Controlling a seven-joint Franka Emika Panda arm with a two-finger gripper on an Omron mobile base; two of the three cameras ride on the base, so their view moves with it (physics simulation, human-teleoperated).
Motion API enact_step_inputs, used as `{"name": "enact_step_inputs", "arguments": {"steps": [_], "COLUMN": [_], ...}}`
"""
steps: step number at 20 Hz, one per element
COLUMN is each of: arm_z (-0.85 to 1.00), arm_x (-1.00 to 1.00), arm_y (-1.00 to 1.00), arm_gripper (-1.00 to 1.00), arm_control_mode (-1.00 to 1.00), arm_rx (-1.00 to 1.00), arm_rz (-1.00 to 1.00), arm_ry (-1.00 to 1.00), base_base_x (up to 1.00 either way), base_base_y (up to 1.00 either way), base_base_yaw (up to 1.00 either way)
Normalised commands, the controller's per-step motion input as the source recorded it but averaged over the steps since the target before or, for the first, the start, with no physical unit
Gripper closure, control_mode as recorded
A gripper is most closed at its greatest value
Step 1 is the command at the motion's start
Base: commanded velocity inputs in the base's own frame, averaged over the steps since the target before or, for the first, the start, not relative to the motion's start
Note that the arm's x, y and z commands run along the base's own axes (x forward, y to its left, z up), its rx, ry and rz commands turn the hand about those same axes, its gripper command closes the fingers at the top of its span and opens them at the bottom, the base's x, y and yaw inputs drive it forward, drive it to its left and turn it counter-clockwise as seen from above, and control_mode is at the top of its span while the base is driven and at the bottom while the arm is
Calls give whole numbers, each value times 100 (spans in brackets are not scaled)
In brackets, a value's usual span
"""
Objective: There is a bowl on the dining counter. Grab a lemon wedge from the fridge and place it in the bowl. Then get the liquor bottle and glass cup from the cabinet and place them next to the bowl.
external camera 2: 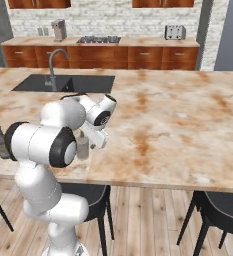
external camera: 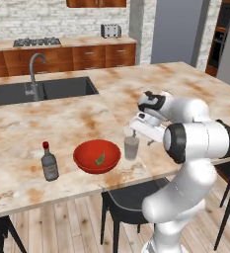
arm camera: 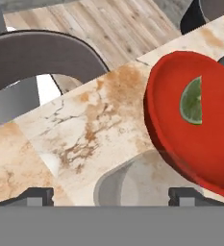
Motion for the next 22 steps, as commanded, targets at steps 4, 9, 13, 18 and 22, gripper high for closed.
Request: {"name": "enact_step_inputs", "arguments": {"steps": [4, 9, 13, 18, 22], "arm_z": [91, 89, 87, 89, 79], "arm_x": [-51, -76, -98, -100, -100], "arm_y": [-6, 0, 0, 0, 3], "arm_gripper": [-100, -100, -100, -100, -100], "arm_control_mode": [-100, -100, -100, -100, -100], "arm_rx": [3, 5, 5, 1, 0], "arm_rz": [0, 0, -4, -2, -3], "arm_ry": [-20, -18, -17, -20, -22], "base_base_x": [0, 0, 0, 0, 0], "base_base_y": [0, 0, 0, 0, 0], "base_base_yaw": [0, 0, 0, 0, 0]}}
